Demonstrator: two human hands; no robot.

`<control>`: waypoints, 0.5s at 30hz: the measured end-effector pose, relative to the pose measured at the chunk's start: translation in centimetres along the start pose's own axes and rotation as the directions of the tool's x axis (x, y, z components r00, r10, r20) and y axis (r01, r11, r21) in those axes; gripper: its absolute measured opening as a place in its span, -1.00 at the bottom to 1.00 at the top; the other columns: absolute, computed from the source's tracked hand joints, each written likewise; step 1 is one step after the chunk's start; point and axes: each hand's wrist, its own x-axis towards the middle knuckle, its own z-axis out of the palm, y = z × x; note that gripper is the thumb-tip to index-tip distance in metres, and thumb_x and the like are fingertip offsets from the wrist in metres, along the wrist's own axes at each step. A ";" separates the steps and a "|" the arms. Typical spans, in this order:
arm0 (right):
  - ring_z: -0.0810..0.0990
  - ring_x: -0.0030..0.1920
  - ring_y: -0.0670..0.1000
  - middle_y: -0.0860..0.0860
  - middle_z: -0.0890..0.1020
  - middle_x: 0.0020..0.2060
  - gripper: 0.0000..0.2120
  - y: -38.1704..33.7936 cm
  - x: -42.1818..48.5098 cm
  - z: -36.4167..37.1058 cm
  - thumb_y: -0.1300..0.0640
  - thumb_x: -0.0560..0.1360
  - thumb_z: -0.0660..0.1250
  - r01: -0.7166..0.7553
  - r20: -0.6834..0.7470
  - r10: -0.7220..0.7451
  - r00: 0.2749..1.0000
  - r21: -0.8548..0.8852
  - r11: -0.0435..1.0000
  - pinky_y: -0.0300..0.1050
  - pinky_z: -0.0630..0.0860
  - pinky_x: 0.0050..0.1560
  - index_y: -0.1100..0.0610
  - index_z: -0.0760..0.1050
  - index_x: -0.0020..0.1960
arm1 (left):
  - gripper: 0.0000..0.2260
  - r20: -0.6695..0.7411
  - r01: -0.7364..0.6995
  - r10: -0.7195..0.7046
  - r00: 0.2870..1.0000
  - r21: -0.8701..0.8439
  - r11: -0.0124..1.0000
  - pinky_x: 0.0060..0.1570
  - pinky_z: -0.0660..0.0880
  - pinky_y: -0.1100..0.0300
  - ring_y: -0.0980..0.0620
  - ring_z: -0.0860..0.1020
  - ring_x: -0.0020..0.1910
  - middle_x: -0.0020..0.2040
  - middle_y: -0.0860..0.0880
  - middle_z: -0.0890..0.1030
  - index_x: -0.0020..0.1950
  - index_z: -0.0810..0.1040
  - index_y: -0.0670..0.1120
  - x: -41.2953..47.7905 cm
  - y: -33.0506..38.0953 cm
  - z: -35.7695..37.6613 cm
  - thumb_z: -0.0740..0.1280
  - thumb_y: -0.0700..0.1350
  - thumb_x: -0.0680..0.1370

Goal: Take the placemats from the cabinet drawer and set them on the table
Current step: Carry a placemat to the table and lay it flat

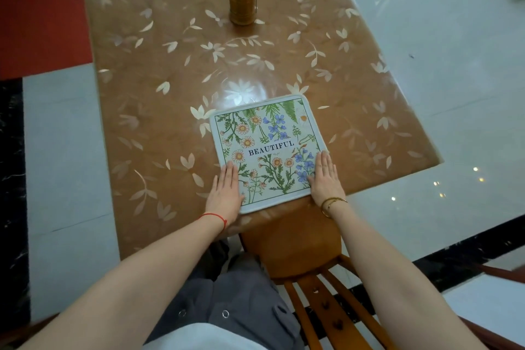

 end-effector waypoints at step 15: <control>-0.29 0.54 0.06 0.14 -0.28 0.53 -0.38 0.3 -4.3 1.8 -0.01 0.66 -0.09 -0.040 -0.026 0.043 0.999 0.110 0.993 -0.10 -0.29 0.50 0.23 -0.32 0.54 | -0.32 0.021 -0.065 0.064 0.998 0.020 0.998 0.57 -0.19 0.04 -0.11 -0.29 0.58 0.58 -0.20 -0.34 0.57 -0.32 -0.21 -3.9 2.8 3.1 0.07 0.00 0.68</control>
